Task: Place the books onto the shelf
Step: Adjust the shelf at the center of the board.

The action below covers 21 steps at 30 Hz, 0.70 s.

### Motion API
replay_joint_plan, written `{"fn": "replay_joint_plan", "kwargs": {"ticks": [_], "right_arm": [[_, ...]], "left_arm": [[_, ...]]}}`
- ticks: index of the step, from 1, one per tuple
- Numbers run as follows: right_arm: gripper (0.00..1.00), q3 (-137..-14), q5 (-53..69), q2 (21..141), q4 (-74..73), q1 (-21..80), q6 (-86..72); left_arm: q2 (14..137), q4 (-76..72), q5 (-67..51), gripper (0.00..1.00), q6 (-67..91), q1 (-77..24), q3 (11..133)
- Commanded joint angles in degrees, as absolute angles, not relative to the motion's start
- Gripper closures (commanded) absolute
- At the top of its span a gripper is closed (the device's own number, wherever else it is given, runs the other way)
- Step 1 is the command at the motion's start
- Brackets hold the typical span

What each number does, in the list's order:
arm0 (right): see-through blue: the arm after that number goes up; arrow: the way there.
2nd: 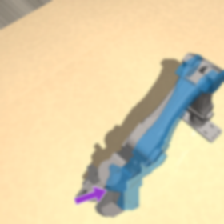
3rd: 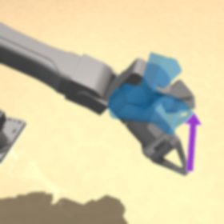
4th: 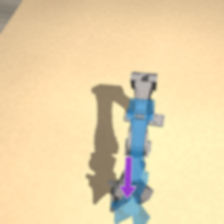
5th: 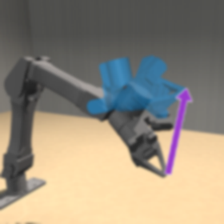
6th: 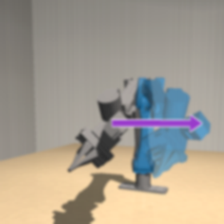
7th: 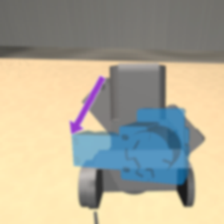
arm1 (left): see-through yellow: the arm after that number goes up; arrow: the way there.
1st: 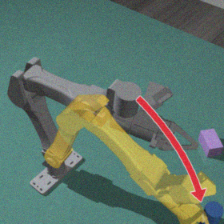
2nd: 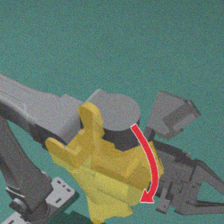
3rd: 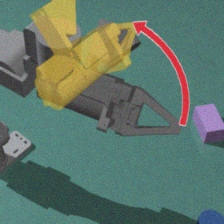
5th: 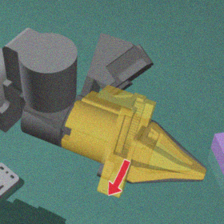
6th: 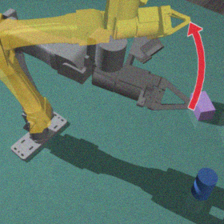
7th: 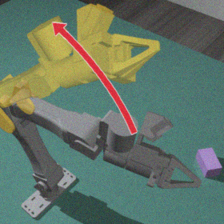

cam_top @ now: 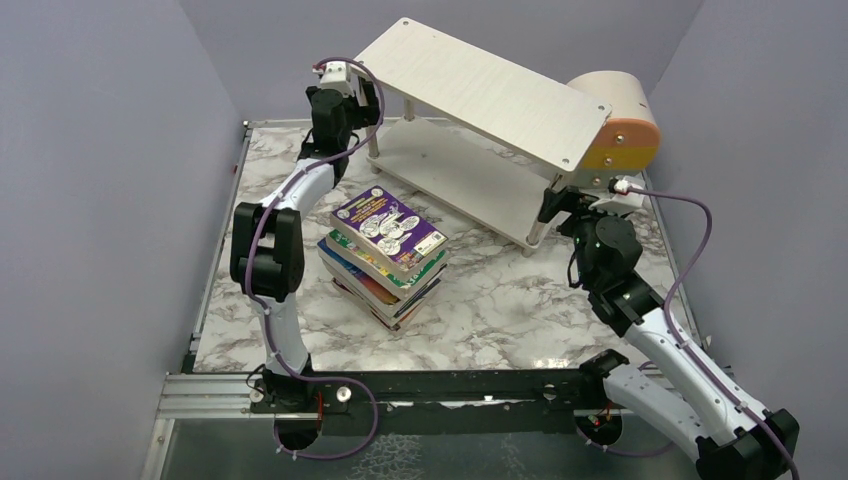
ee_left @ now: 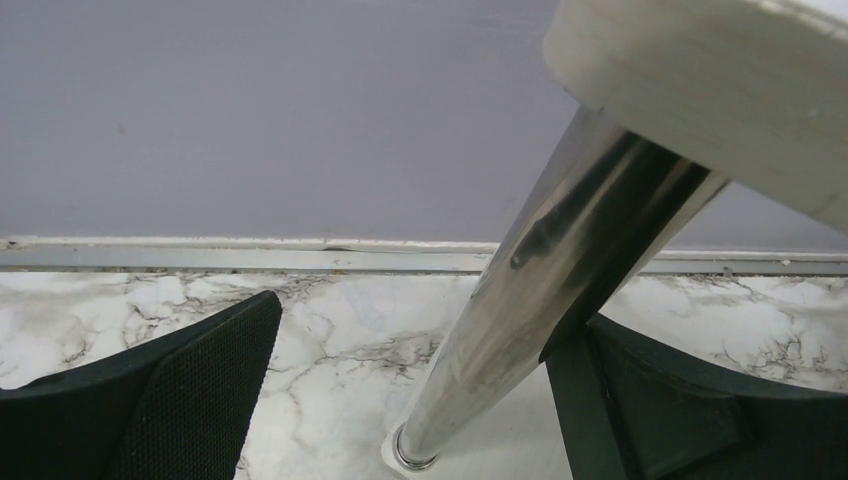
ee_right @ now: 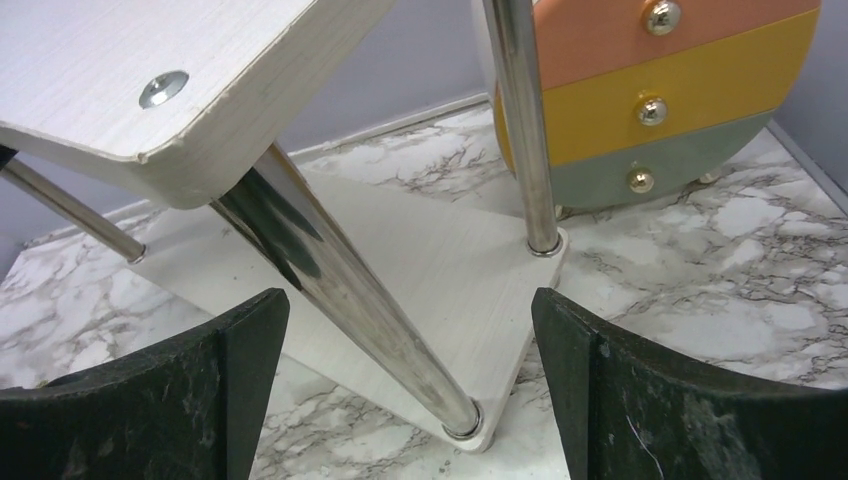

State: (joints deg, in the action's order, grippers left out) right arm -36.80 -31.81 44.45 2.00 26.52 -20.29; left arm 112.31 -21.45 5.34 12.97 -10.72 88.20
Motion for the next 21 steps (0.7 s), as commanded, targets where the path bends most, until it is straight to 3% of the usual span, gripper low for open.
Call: {"fn": "replay_joint_plan", "kwargs": {"ticks": [1, 21], "right_arm": [[0.1, -35.71, -25.67, 43.23, 1.93, 26.28, -19.92], [0.1, -29.69, -2.78, 32.97, 2.25, 26.26, -16.2]], "left_arm": [[113.12, -22.5, 4.16, 0.05, 13.27, -10.44, 88.72], [100.67, -22.43, 15.11, 0.05, 14.76, -10.46, 74.73]]}}
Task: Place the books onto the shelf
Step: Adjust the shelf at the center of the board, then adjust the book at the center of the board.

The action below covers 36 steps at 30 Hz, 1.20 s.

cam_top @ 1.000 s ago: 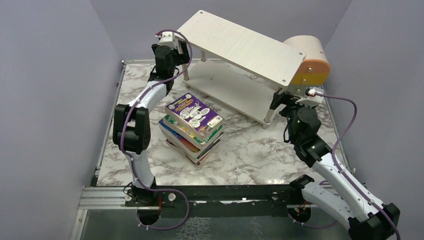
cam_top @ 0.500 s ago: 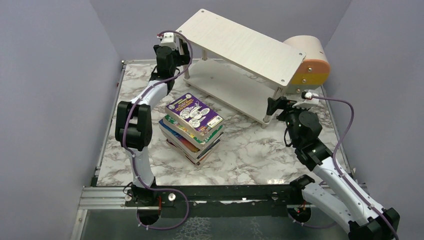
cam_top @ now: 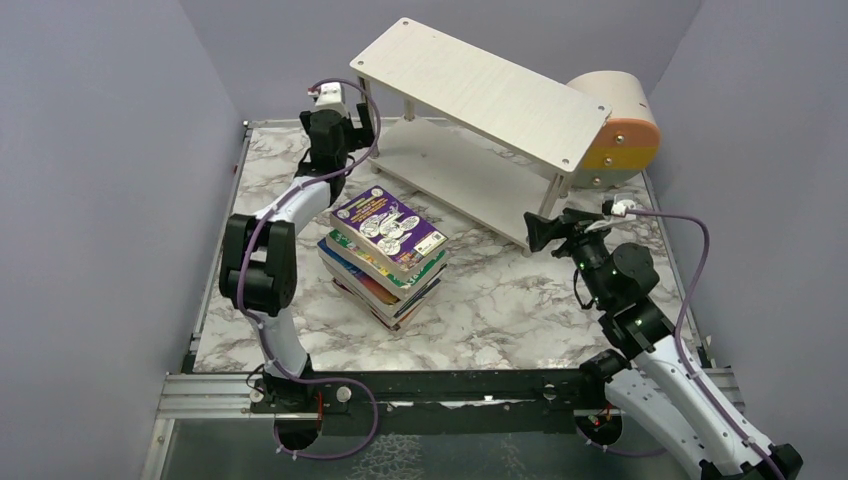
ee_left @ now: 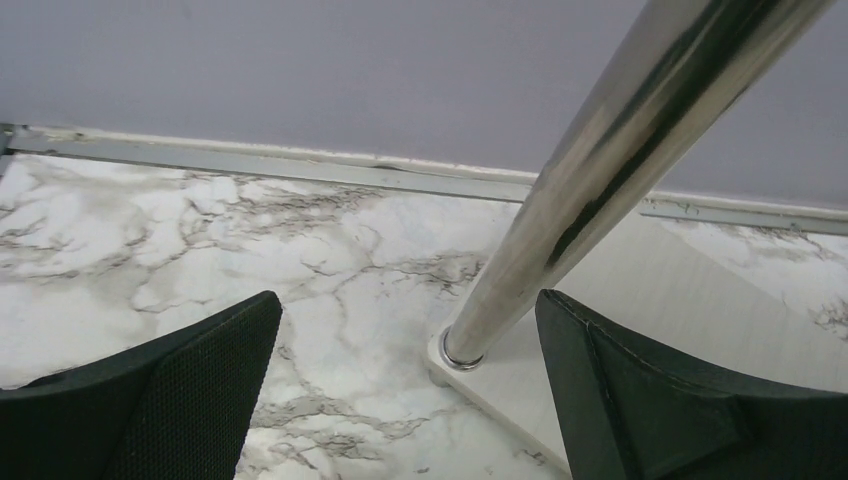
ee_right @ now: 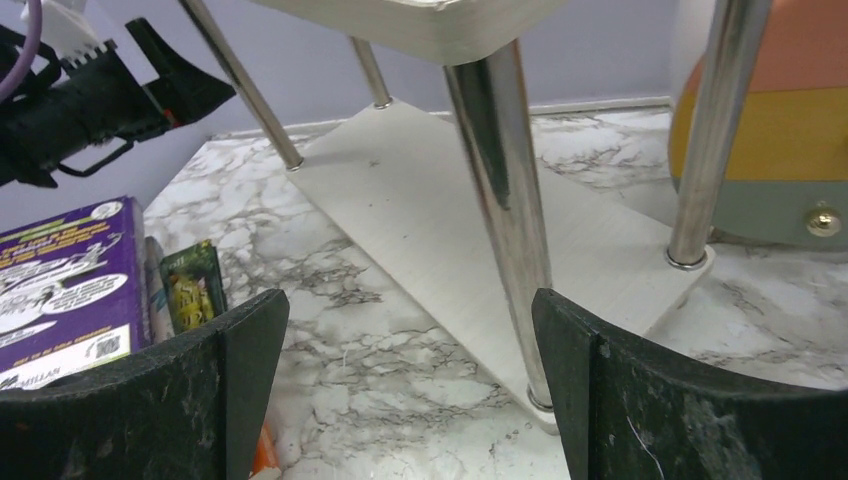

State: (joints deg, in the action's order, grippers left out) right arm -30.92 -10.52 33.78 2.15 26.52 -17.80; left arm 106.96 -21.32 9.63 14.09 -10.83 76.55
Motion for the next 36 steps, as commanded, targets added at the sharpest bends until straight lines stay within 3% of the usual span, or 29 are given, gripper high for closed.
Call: {"fn": "replay_joint_plan", "kwargs": {"ticks": [1, 14, 26, 31, 36], "right_arm": [[0.1, -29.49, -1.09, 33.08, 2.48, 26.28, -16.12], [0.13, -26.6, 13.78, 33.37, 4.72, 26.28, -13.62], [0.17, -27.16, 24.99, 44.84, 5.53, 27.4, -13.12], [0.17, -28.35, 24.24, 53.01, 5.73, 31.89, -13.25], [0.17, -30.62, 15.53, 62.41, 6.84, 41.96, -12.57]], "left_arm": [[99.35, -22.41, 16.06, 0.05, 14.77, -10.46, 74.06], [80.62, -21.26, 19.77, 0.06, 15.99, -10.53, 63.8], [64.02, -11.91, 18.2, 0.11, 19.15, -12.67, 56.99], [57.69, -6.97, 18.3, 0.12, 20.0, -15.16, 54.41], [53.09, -0.6, 18.44, 0.12, 20.21, -17.05, 53.62]]}}
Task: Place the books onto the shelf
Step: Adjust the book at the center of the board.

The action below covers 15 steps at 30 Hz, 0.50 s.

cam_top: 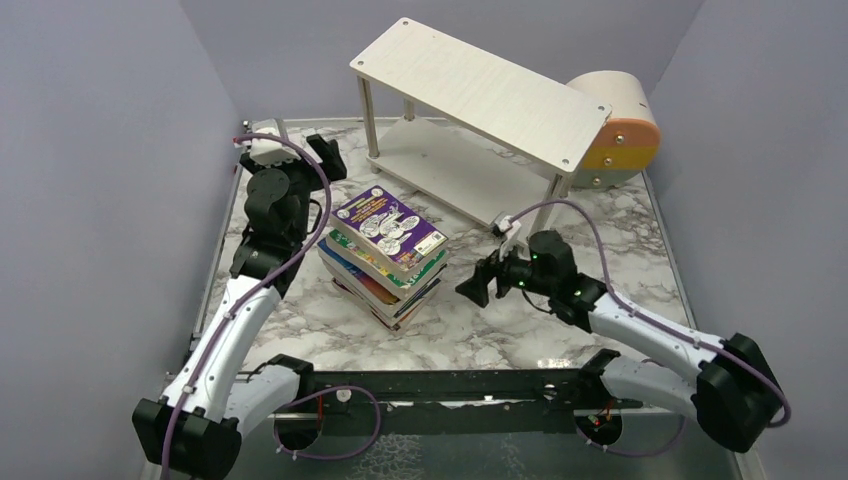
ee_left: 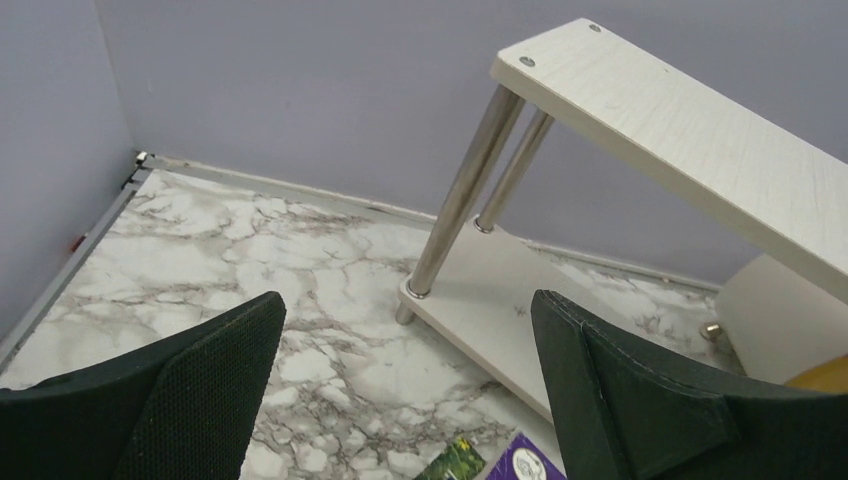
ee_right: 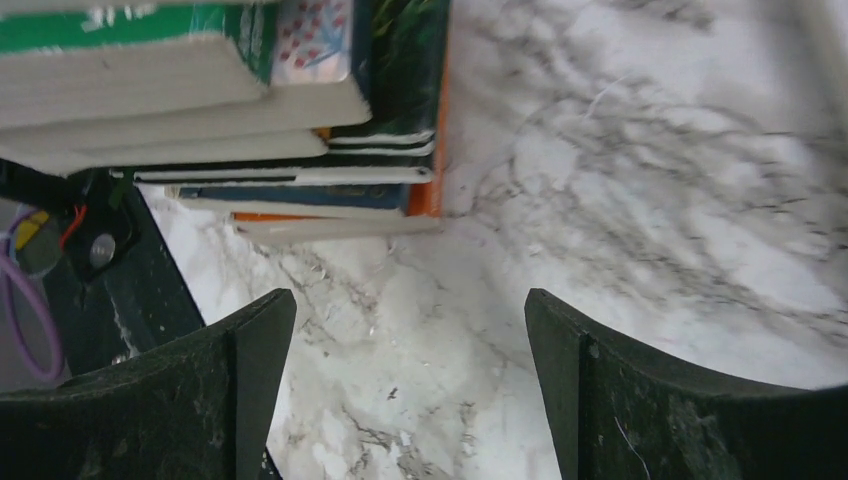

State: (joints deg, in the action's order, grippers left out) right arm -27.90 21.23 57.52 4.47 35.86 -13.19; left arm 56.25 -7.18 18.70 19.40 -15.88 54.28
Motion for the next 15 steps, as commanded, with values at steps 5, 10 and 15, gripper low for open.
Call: {"fn": "replay_joint_plan", "kwargs": {"ticks": [5, 10, 15], "right_arm": [[0.19, -27.37, 11.45, 65.13, 11.1, 46.09, -14.16], [0.26, -22.26, 6.78, 66.77, 18.77, 52.4, -15.67], [0.31, -20.3, -3.88, 74.88, 27.72, 61.9, -17.07]], "left_arm": [[48.7, 3.3, 19.84, 0.12, 20.64, -17.84, 51.64], [44.6, 5.11, 21.35, 0.12, 21.61, -18.01, 48.87], [43.25, 6.43, 22.88, 0.14, 21.11, -18.02, 48.62]]}}
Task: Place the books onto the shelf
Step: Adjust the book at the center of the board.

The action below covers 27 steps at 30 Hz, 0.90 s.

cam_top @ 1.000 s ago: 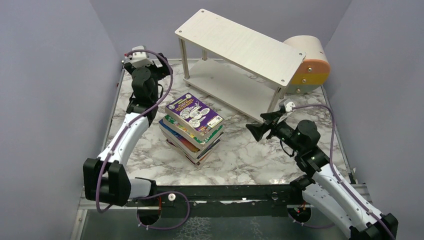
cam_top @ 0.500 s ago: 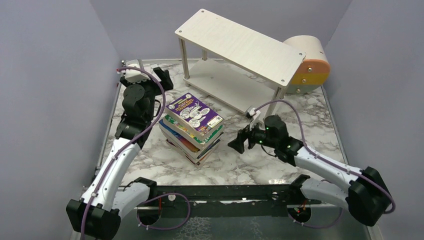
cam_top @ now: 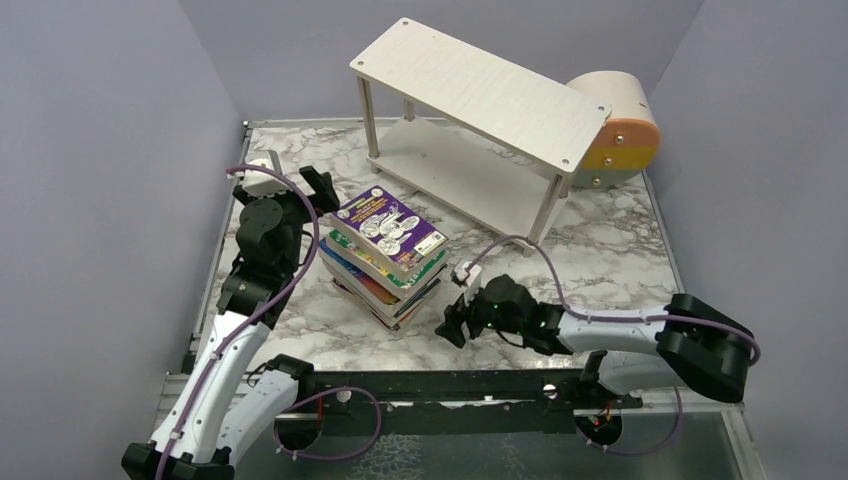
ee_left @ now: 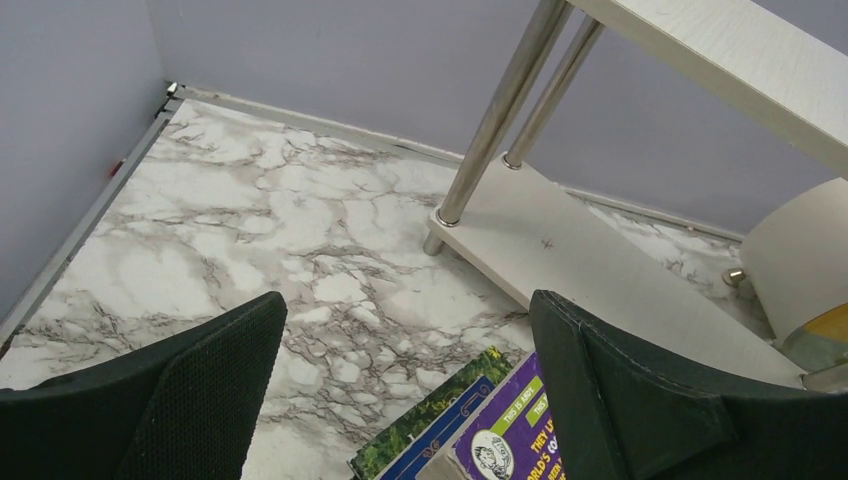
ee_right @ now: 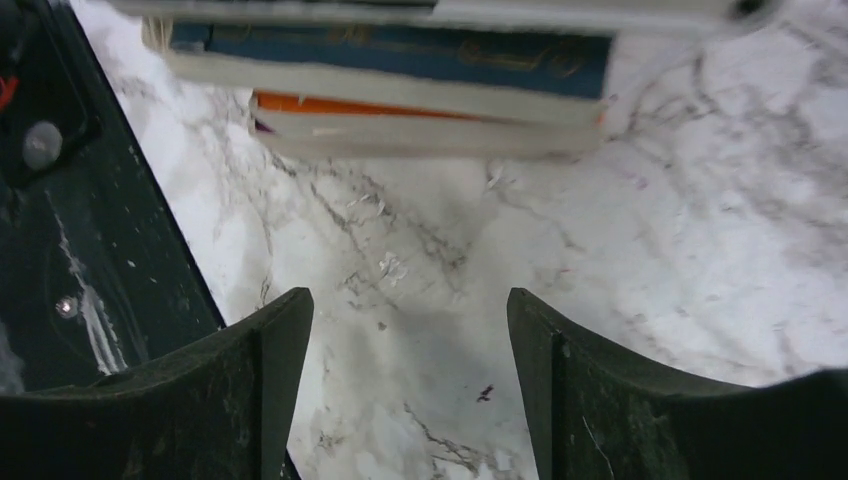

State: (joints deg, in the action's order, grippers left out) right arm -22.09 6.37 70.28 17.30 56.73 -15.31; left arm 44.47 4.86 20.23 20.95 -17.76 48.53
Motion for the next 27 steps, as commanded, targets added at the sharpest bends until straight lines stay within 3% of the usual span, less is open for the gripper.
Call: {"fn": "replay_joint_plan", "kwargs": {"ticks": [1, 7, 17, 27], "right_arm": [[0.32, -19.77, -5.29, 76.43, 30.1, 63.17, -17.69], [0.4, -17.74, -13.7, 84.32, 42.42, 67.89, -20.49], [0.68, -22.51, -20.72, 101.1, 60.14, 73.24, -17.28], [0.71, -24.01, -22.26, 109.57, 67.35, 74.81, -18.73]], "left_arm": [[43.18, 6.91, 23.05, 0.14, 20.98, -18.02, 48.8], [41.93, 7.94, 23.77, 0.14, 20.93, -18.02, 48.55], [42.24, 7.91, 23.94, 0.14, 20.89, -18.05, 48.18], [44.0, 6.81, 25.82, 0.14, 23.19, -18.1, 45.54]]}}
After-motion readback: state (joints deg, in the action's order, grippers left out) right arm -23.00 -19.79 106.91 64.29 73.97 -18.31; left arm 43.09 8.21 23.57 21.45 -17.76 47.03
